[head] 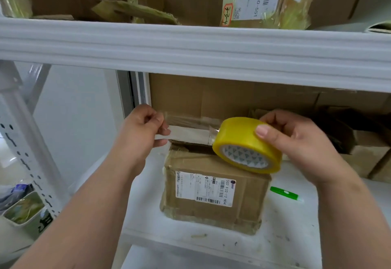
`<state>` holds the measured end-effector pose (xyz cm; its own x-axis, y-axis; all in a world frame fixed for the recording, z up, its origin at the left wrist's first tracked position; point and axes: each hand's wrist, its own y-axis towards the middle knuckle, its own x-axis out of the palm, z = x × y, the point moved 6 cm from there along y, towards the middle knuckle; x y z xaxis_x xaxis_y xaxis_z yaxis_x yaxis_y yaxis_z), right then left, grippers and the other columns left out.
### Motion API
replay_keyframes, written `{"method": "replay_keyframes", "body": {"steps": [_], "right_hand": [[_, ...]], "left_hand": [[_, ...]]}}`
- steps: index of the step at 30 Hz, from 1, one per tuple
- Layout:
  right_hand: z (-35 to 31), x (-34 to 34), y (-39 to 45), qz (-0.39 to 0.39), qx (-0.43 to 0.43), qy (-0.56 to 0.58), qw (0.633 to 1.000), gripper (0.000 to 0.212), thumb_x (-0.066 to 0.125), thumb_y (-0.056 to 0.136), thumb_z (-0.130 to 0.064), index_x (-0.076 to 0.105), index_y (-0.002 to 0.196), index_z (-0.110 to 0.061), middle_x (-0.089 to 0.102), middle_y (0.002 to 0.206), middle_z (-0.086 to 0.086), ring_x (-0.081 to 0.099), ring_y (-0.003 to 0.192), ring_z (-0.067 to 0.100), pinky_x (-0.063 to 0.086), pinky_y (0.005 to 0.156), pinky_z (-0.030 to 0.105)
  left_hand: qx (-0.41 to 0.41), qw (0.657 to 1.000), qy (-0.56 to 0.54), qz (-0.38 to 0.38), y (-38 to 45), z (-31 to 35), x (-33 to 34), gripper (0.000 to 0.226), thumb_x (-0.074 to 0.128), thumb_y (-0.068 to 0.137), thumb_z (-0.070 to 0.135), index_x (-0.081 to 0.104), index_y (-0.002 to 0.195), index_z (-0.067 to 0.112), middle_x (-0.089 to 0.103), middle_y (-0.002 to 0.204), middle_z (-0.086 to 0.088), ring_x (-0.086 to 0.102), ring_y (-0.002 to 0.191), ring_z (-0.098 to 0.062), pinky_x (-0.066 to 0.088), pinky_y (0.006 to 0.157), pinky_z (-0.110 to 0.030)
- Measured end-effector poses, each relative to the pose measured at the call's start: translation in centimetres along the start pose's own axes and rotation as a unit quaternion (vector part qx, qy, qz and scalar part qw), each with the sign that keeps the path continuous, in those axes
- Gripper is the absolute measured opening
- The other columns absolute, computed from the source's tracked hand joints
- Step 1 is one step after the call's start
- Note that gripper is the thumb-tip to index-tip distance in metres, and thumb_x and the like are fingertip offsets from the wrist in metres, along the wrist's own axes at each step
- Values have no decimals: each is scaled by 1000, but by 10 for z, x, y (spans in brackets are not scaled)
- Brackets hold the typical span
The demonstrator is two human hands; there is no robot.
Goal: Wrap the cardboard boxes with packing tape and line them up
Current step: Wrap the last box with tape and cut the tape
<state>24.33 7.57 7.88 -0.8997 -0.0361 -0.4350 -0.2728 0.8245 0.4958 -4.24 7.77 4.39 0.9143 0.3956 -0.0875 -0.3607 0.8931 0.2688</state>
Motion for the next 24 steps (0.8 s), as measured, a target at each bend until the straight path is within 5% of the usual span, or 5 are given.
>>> {"method": "replay_keyframes", "body": {"steps": [6,10,13,17,24], "right_hand": [[6,-11,16,-6,18,99,995,35,67,62,-50,75,91,-32,71,84,0,68,82,15,51,71,30],[6,-9,32,-28,23,110,993,38,71,60,-36,72,97,-24,73,84,-2,68,77,9,48,62,17],[17,-4,44,-33,55,100,993,24,70,68,-34,74,91,-30,74,87,-2,71,81,14,53,72,28],[39,10,45,-54,91,79,991,27,72,67,-42,76,93,-35,76,94,0,72,90,18,55,86,39],[75,11,32,52,137,169,975,66,82,37,-77,73,73,-24,70,72,5,65,73,22,51,75,37]], "left_hand": [[-21,1000,-14,-18,18,2,12,19,48,103,12,50,85,14,65,95,-5,67,94,-20,58,78,-38],[-71,997,-17,-28,24,-8,13,16,45,105,16,53,90,17,69,106,-3,69,97,-20,54,88,-43],[-98,994,32,-37,26,-20,16,16,40,105,17,51,93,19,71,105,1,65,104,-20,51,96,-45],[-149,986,38,-56,16,-50,25,19,34,106,16,50,96,18,75,96,-2,66,103,-21,49,95,-44],[-162,986,-20,-30,2,-74,23,16,41,102,9,52,90,8,77,86,-1,66,104,-22,47,102,-40]]}}
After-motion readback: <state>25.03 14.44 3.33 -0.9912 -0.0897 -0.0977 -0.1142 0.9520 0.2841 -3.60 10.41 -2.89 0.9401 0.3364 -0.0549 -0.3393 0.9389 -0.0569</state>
